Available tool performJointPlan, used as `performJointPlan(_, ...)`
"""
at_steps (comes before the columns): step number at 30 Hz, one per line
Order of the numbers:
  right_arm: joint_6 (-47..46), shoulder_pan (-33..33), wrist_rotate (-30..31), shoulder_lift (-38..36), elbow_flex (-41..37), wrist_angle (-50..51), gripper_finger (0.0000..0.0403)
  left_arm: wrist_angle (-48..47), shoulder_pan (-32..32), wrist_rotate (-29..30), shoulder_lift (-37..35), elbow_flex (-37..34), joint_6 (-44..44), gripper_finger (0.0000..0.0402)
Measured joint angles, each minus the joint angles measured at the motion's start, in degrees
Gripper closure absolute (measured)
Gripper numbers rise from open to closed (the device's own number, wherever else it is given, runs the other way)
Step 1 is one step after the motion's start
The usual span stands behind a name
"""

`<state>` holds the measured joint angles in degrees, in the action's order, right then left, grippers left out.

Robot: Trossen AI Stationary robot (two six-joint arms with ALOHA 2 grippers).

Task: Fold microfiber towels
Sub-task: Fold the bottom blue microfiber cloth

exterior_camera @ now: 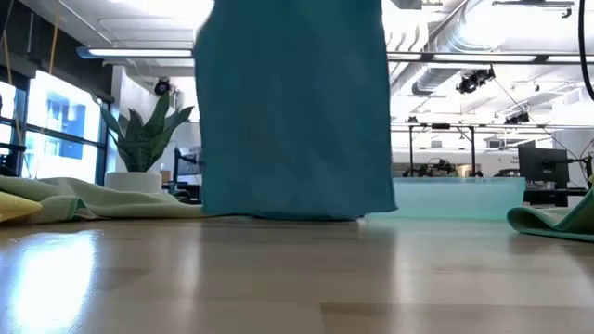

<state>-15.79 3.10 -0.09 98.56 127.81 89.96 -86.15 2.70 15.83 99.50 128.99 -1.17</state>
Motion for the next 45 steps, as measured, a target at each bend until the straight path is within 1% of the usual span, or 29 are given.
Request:
performJointPlan(4, -3.26, 4.48, -0.45, 0.13, -9.25, -0.12, 0.0403, -0.09, 4.79, -0.60, 1.41, 0.02, -5.01, 0.0401)
performJointPlan(6, -4.92, 6.45, -0.33, 0.13, -13.83, -1.13, 0.0403, 0.08, 6.94, -1.98, 2.53, 0.02, -7.79, 0.0401)
performJointPlan(9, -6.14, 9.34, -0.52, 0.17, -19.52, -4.97, 0.0403, 0.03, 10.23, -3.03, 4.97, 0.02, -11.17, 0.0401)
performJointPlan(12, -7.12, 11.92, -3.42, 0.17, -23.51, -9.68, 0.0403, -0.22, 13.45, -2.97, 8.42, 0.02, -12.84, 0.0401)
performJointPlan(16, -8.46, 14.75, -5.39, 0.15, -27.36, -15.11, 0.0403, -0.37, 16.74, -2.06, 12.86, 0.00, -15.19, 0.0401)
performJointPlan(20, -10.17, 17.13, -8.06, 0.13, -31.02, -20.02, 0.0403, 0.34, 17.92, -5.34, 14.77, 0.00, -17.61, 0.0401)
performJointPlan(22, -10.97, 18.36, -9.73, 0.11, -33.05, -24.14, 0.0403, 0.90, 18.61, -6.99, 15.32, 0.00, -18.28, 0.0401)
performJointPlan(24, -11.59, 19.66, -10.96, 0.11, -35.09, -27.80, 0.0403, 1.24, 19.32, -7.23, 16.03, 0.00, -18.69, 0.0401)
performJointPlan(30, -16.35, 22.46, -11.87, 0.11, -41.84, -37.89, 0.0403, 3.17, 21.04, -7.42, 18.13, 0.00, -18.71, 0.0401)
performJointPlan(35, -20.10, 23.97, -12.39, 0.11, -46.53, -45.39, 0.0403, 3.26, 21.87, -7.40, 22.22, -0.05, -17.59, 0.0401)
performJointPlan(43, -22.66, 25.41, -11.96, 0.11, -48.09, -51.00, 0.0403, 3.61, 24.63, -7.92, 28.93, -0.05, -17.83, 0.0401)
performJointPlan(45, -23.90, 25.98, -10.48, 0.11, -48.09, -51.54, 0.0403, 3.77, 25.83, -7.81, 29.77, -0.05, -19.11, 0.0401)
